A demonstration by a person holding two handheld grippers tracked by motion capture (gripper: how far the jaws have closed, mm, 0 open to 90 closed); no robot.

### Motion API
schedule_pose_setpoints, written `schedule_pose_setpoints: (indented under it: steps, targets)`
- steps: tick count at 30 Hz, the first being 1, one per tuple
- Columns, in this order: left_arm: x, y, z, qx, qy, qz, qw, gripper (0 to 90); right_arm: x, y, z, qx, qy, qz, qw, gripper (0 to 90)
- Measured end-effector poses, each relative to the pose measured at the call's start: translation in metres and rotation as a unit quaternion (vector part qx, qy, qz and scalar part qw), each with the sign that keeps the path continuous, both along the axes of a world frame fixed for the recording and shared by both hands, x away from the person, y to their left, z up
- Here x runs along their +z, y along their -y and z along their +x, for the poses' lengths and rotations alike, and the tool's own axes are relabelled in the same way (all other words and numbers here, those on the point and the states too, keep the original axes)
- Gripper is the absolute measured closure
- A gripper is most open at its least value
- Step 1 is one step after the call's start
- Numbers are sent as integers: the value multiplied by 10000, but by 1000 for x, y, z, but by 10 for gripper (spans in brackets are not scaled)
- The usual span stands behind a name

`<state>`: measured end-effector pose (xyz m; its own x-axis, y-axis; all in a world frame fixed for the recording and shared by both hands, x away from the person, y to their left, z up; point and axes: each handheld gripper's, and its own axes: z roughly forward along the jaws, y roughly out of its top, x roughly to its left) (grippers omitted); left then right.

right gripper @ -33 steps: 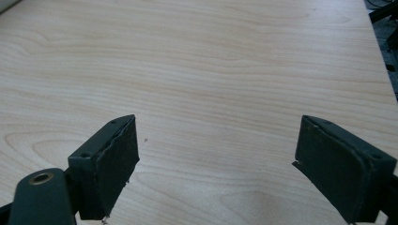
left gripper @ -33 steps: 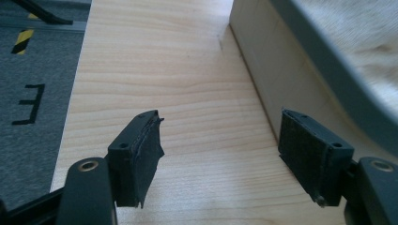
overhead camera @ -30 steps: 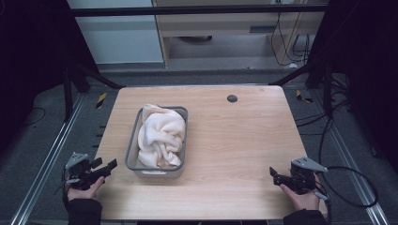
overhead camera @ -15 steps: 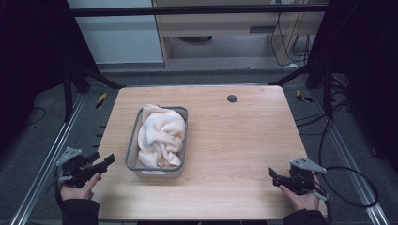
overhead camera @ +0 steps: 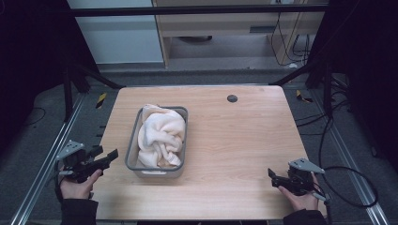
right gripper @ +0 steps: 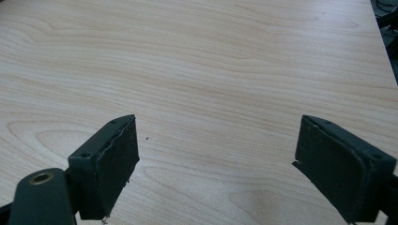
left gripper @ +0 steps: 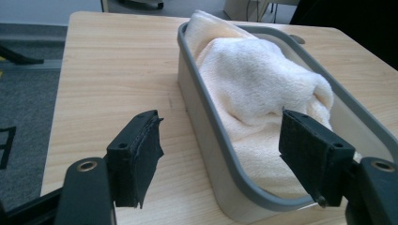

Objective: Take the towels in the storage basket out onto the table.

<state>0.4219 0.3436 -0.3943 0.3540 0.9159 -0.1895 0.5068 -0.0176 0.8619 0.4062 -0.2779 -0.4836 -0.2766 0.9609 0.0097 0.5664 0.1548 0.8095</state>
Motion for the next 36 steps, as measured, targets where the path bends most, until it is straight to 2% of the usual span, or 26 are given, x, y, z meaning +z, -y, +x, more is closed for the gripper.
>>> schedule_pose_setpoints:
  steps: [10,20,24,26,29,36]
  targets:
    - [15,9,7,-160,85,69,9998,285,1,1,0,-65,25,23,10000,136]
    - [35,30,20,-455,64,228,9987,297,1,0,1,-42,24,-28,10000,135]
    - [49,43,29,-586,20,416,9974,294,1,0,1,-31,12,-34,10000,135]
    - [51,45,31,-615,10,441,9971,292,1,0,2,-35,11,-50,10000,134]
    - [59,55,38,-674,-60,602,9959,290,1,0,2,-7,-4,-75,10000,133]
    - [69,73,50,-792,-198,748,9939,284,1,0,2,-14,-54,-66,10000,131]
